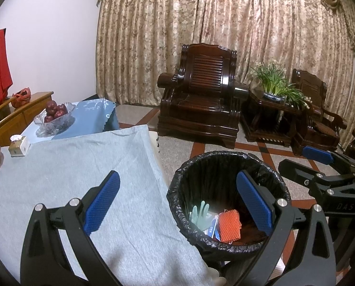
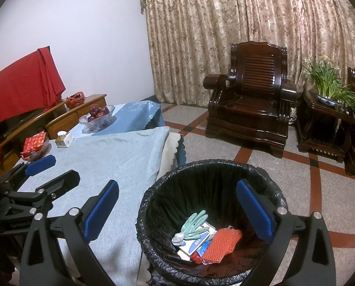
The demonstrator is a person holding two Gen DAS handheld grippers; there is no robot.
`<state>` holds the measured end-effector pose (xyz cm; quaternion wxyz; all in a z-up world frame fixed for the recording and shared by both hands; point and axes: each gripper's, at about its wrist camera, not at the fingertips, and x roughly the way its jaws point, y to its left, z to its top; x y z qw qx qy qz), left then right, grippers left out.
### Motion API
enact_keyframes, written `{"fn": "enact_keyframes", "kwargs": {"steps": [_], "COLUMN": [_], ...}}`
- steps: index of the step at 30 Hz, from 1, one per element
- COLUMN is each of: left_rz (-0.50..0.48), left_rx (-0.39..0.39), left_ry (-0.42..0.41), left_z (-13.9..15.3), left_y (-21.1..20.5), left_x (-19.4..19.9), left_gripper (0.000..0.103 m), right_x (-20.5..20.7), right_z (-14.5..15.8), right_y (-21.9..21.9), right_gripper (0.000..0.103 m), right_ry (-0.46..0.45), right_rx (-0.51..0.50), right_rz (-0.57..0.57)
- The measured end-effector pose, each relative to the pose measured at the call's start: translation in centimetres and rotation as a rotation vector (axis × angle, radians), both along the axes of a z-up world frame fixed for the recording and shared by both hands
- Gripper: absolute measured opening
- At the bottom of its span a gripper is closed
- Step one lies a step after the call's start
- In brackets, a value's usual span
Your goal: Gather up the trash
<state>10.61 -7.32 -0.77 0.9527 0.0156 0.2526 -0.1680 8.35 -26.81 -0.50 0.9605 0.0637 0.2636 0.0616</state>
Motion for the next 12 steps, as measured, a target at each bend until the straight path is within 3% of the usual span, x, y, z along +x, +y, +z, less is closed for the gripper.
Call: {"fn": "enact_keyframes", "kwargs": {"steps": [12], "left_rz": [0.002], "left_rx": [0.000], "left_ry": [0.007], "left_z": [-0.67], "left_y": [0.25], "left_x": [-0.41], "left_gripper": [0.096], "right_x": [0.01], "right_z": [-0.08], "right_y": [0.02], "right_gripper": [0.097], "right_ry": [0.002], "right_rx": [0.000], "right_rz": [0.001]}}
